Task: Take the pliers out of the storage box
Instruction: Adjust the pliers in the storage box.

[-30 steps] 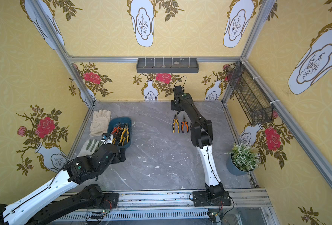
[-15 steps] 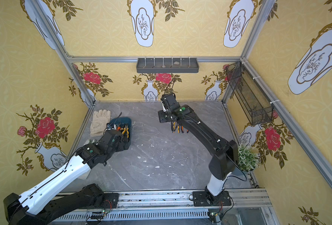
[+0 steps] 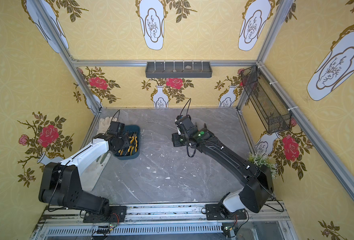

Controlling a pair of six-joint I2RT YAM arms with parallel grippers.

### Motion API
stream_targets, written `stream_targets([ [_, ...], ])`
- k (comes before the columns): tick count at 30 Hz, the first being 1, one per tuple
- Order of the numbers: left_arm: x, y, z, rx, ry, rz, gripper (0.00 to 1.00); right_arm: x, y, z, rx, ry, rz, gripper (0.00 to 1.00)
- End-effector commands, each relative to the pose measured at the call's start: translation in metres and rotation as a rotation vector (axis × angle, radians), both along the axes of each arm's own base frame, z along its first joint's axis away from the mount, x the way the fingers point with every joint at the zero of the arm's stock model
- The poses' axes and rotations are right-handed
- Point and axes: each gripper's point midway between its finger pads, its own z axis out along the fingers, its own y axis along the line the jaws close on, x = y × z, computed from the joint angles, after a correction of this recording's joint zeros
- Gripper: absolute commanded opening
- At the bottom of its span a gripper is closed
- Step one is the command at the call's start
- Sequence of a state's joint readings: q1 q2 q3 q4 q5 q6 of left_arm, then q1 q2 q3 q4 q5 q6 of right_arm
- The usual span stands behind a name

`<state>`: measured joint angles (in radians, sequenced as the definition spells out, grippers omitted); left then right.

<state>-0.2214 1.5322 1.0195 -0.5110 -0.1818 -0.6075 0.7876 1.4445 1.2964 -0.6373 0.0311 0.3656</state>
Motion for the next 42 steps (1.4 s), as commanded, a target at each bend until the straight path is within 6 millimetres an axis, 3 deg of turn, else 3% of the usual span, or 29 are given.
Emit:
stream_targets([
  [1, 0.013, -0.005, -0.007, -0.009, -0.004, -0.031, 0.58, 0.0, 0.005, -0.001, 0.034, -0.002, 0.002, 0.55],
  [16, 0.04, -0.009, -0.032, -0.016, 0.029, -0.037, 0.54, 0.001, 0.011, -0.015, 0.021, 0.032, 0.018, 0.56],
  [21, 0.041, -0.015, -0.034, -0.053, 0.032, -0.04, 0.32, 0.001, 0.013, -0.017, 0.022, 0.041, 0.019, 0.56],
  [25, 0.039, -0.014, -0.033, -0.045, 0.032, -0.036, 0.31, 0.0, 0.012, -0.018, 0.021, 0.043, 0.018, 0.56],
  [29, 0.038, -0.015, -0.032, -0.049, 0.037, -0.052, 0.16, 0.0, 0.011, -0.02, 0.019, 0.047, 0.015, 0.55],
  [42, 0.047, -0.038, -0.019, -0.107, 0.017, -0.099, 0.11, -0.002, 0.012, -0.018, 0.03, 0.055, 0.013, 0.55],
])
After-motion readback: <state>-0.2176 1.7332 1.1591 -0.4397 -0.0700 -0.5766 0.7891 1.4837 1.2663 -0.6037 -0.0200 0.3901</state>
